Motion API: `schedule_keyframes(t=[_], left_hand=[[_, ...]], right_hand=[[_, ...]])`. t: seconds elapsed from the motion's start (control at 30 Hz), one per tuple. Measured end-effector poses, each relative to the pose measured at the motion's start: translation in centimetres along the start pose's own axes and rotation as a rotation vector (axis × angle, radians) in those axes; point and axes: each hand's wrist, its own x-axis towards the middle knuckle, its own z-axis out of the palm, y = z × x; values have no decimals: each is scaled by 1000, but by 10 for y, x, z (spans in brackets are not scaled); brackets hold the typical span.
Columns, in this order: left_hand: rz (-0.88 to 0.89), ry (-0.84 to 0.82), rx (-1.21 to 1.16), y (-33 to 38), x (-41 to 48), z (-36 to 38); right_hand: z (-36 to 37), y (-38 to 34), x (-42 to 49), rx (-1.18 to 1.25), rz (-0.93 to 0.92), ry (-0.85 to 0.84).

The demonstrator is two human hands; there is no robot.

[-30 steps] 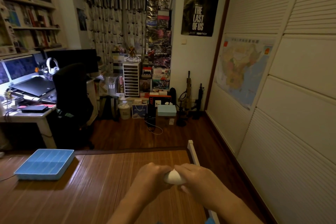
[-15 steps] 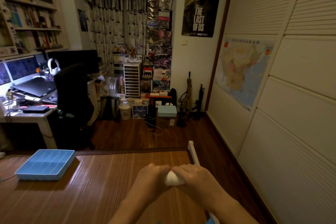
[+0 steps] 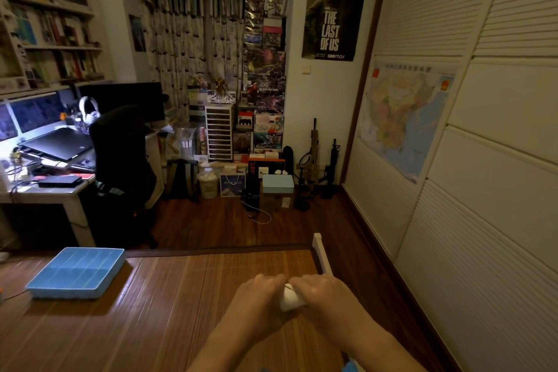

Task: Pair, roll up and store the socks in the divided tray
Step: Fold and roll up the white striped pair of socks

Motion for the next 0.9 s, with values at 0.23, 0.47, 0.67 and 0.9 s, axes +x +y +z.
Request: schedule_keyframes(t=[0.23, 0.47, 0.67, 0.9], left_hand=[[73, 47, 117, -5, 0, 1], [166, 154, 115, 9, -4, 5], [95, 18, 128, 7, 1, 6], [190, 102, 191, 6, 3, 11]], right_hand=[[5, -8, -1, 148, 135, 12], [6, -6, -1, 59, 170, -3], [11, -8, -1, -31, 142, -43], [8, -16, 3, 140, 299, -44]])
